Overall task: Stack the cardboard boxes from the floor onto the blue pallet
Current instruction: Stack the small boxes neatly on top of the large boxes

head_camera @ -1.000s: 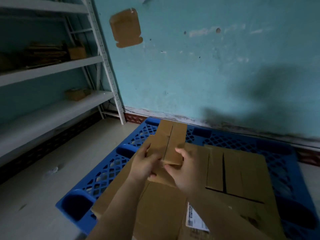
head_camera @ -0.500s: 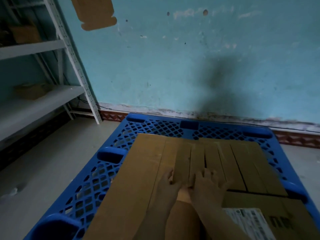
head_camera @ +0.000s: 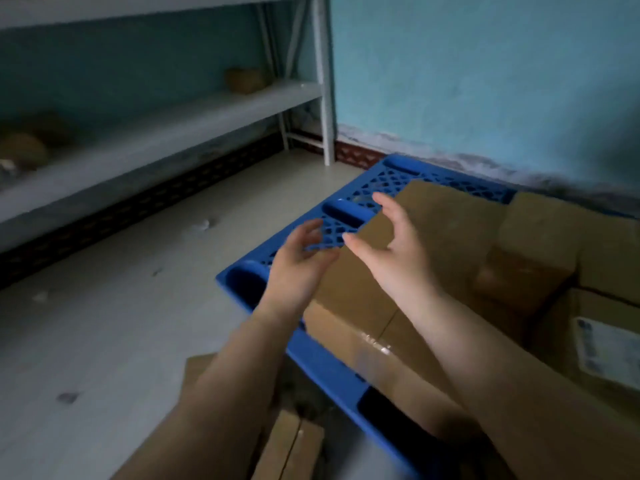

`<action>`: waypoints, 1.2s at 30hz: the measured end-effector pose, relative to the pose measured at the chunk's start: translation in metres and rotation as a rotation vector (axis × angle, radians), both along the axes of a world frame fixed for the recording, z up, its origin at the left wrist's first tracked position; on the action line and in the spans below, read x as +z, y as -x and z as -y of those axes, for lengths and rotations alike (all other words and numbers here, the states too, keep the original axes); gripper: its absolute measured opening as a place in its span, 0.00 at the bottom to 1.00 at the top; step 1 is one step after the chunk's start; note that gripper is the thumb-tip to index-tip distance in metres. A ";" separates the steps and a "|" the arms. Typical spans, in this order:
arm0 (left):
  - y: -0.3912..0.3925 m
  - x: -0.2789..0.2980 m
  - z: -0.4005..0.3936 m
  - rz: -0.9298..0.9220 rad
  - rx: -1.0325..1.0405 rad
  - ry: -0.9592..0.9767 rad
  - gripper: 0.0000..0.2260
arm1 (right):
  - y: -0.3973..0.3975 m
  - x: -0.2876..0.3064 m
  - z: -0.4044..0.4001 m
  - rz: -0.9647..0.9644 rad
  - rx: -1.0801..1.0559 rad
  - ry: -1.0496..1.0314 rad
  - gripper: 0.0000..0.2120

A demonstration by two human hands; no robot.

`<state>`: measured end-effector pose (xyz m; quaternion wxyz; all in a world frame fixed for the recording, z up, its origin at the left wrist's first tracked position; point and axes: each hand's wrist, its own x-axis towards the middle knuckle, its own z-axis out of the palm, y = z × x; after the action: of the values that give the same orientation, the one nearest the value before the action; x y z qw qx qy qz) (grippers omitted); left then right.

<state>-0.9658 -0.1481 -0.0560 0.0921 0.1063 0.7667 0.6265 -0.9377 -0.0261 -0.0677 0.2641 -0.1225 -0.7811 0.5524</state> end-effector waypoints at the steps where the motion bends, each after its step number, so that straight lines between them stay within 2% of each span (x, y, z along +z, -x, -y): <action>1: -0.004 -0.001 0.035 -0.007 0.084 0.020 0.21 | 0.004 -0.005 0.031 0.027 0.114 0.029 0.32; 4: -0.026 -0.014 0.146 0.015 0.349 0.098 0.19 | 0.006 -0.028 0.135 0.152 0.439 -0.037 0.36; 6: -0.052 -0.033 0.222 0.091 0.528 0.121 0.18 | -0.004 -0.050 0.207 0.257 0.659 -0.098 0.38; 9: -0.109 -0.077 0.316 0.233 0.778 0.134 0.17 | -0.035 -0.094 0.302 0.459 0.938 -0.149 0.39; 12: -0.178 -0.134 0.376 0.374 1.004 0.122 0.18 | -0.078 -0.147 0.373 0.653 1.154 -0.272 0.40; 16: -0.272 -0.215 0.408 0.606 1.258 0.138 0.22 | -0.141 -0.212 0.431 0.847 1.303 -0.354 0.40; 20: -0.344 -0.269 0.409 0.881 1.531 0.225 0.35 | -0.187 -0.262 0.450 0.944 1.341 -0.496 0.39; 22: -0.364 -0.286 0.405 1.015 1.631 0.118 0.40 | -0.204 -0.280 0.447 1.008 1.363 -0.548 0.40; 24: -0.371 -0.297 0.399 1.088 1.595 -0.104 0.36 | -0.216 -0.293 0.441 1.070 1.409 -0.517 0.40; 26: -0.366 -0.299 0.392 1.089 1.501 -0.243 0.26 | -0.222 -0.298 0.435 1.103 1.407 -0.443 0.34; 29: -0.346 -0.289 0.387 0.930 1.525 -0.172 0.18 | -0.217 -0.288 0.432 1.079 1.297 -0.331 0.32; 31: -0.326 -0.269 0.384 0.769 1.529 -0.163 0.17 | -0.201 -0.270 0.432 1.007 1.253 -0.264 0.32; 34: -0.288 -0.230 0.373 0.537 1.477 -0.216 0.20 | -0.160 -0.225 0.422 0.863 1.169 -0.165 0.31; 36: -0.255 -0.200 0.359 0.424 1.398 -0.228 0.20 | -0.127 -0.187 0.403 0.735 1.106 -0.132 0.26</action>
<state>-0.7107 -0.5066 -0.2562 -0.1941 -0.5214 0.5512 0.6218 -0.8106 -0.4287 -0.2550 -0.3344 0.1322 -0.8002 0.4800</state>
